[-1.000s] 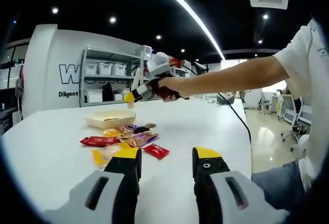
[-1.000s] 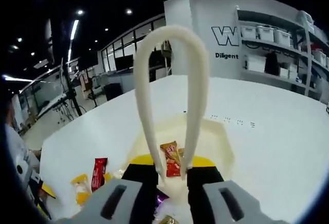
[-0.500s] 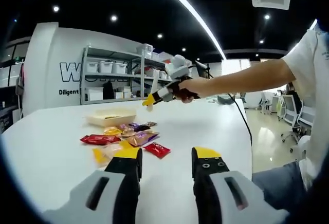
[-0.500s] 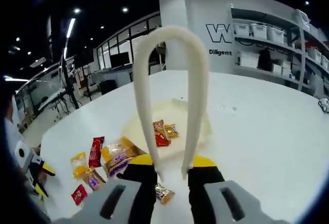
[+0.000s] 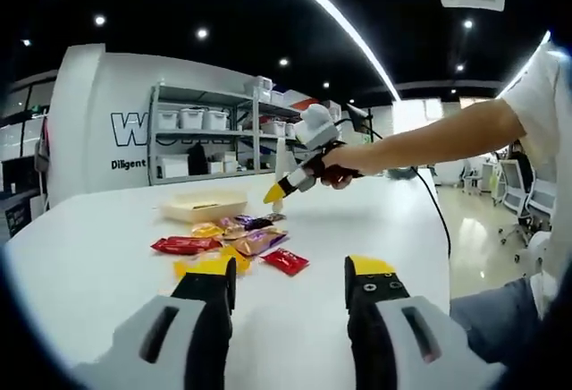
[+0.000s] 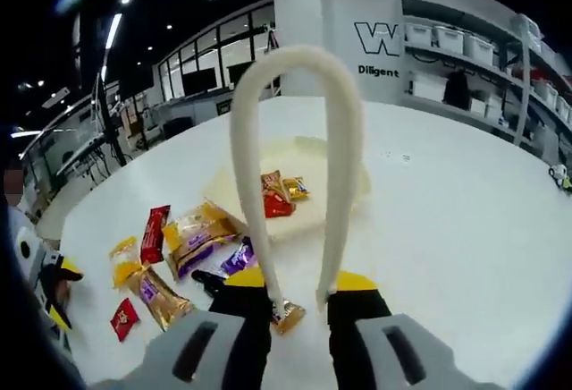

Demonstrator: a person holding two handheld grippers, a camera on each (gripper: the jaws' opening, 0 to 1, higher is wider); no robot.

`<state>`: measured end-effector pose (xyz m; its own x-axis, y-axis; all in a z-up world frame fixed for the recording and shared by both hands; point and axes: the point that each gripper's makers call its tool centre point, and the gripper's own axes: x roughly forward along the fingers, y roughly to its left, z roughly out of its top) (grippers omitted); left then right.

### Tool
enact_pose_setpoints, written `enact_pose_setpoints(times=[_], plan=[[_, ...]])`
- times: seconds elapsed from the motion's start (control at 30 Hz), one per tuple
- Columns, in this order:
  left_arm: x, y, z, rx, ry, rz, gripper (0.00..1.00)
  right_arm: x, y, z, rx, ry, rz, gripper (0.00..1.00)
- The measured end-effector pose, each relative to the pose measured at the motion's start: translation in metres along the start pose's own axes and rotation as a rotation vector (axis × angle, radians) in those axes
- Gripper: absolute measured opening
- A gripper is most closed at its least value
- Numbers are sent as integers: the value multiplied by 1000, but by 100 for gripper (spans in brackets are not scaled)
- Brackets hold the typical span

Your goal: Place the target food into the container with the food tongs after gripping and lifting it, then release it inside without dropping or visibly crushing the food.

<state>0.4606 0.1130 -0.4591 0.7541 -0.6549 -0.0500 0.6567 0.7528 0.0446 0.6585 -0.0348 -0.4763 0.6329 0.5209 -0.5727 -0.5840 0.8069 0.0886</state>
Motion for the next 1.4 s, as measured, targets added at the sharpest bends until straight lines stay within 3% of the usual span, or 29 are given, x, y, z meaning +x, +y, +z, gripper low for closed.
enact_pose_setpoints(times=[0.3,0.47,0.63,0.77,0.9,1.07,1.33,1.4], plan=[[0,-7,-2,-22,6,-30,57,-20,19,-17,0,31,46,18],[-1,-10,-2,-20,10,-47,53,-27,27,-15,22,9,63,18],[-1,-11,-3,-20,16,-52,50,-20,32,-15,88,-9,50,19],[-1,-11,-5,-17,27,-52,49,-15,29,-18,59,-4,-22,20],[-1,-14,-5,-29,29,-70,47,-12,33,-14,126,-22,-2,21],[-1,-15,-5,-33,28,-81,47,-5,24,-13,158,-20,-44,21],[-2,-16,-5,-24,27,-84,45,-2,22,-17,3,12,-73,15],[-2,-16,-5,-22,30,-84,45,-6,23,-21,42,22,-67,12]])
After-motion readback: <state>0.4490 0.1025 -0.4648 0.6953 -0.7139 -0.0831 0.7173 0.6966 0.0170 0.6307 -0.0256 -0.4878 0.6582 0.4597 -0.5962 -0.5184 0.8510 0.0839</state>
